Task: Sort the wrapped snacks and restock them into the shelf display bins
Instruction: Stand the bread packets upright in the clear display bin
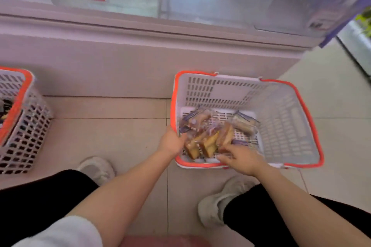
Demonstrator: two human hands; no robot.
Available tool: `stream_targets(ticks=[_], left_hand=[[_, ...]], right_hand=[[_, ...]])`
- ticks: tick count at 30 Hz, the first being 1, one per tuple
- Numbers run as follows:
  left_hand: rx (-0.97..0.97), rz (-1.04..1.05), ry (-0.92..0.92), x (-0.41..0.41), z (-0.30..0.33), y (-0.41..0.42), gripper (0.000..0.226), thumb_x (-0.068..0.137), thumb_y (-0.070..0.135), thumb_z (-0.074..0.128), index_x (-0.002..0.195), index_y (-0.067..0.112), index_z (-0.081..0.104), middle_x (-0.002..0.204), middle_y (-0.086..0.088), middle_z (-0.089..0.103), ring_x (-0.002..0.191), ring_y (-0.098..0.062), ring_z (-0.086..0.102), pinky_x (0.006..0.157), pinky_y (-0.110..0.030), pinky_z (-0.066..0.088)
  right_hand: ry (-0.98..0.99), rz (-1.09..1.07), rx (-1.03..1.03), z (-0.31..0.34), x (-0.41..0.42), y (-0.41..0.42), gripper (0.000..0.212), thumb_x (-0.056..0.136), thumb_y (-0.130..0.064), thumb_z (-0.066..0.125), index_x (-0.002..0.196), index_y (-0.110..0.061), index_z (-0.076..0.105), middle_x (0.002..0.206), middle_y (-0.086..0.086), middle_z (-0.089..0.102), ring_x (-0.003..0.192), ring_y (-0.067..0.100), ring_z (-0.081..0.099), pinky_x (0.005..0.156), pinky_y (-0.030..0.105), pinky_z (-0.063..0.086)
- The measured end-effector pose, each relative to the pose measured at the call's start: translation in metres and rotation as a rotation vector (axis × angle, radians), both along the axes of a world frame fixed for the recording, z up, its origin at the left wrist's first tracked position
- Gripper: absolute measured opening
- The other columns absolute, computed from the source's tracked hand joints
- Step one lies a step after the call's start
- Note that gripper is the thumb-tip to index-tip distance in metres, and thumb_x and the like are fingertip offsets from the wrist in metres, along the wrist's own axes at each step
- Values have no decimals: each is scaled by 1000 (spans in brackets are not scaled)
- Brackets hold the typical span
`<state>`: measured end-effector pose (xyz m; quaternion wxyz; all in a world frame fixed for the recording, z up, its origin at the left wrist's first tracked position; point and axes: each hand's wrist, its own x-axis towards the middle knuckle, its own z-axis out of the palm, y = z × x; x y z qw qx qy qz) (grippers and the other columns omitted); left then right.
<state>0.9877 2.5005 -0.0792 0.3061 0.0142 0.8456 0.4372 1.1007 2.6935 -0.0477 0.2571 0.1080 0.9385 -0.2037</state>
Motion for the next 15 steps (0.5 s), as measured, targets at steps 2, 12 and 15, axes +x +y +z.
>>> stream_targets(ticks=[2,12,15], left_hand=[[-52,14,13,-4,-4,5,43,85,16,61,121,-5,50,118,-25,59,112,-37,56,90,-40,46],[-125,425,-1,-23,-6,-58,32,80,-7,46,110,-4,57,108,-27,61,99,-41,58,88,-45,49],[-247,439,64,-32,-3,-97,31,82,-7,46,110,-6,57,109,-29,61,102,-43,58,89,-45,48]], right_hand=[[-93,134,62,-5,17,9,50,86,-50,57,127,-22,53,126,1,59,115,19,54,88,24,39],[26,572,194,-29,-4,-41,32,96,-25,42,127,-20,40,113,10,59,102,30,58,69,38,42],[-1,583,49,-19,-30,-68,36,94,-39,47,126,-24,48,118,5,59,107,27,56,80,39,45]])
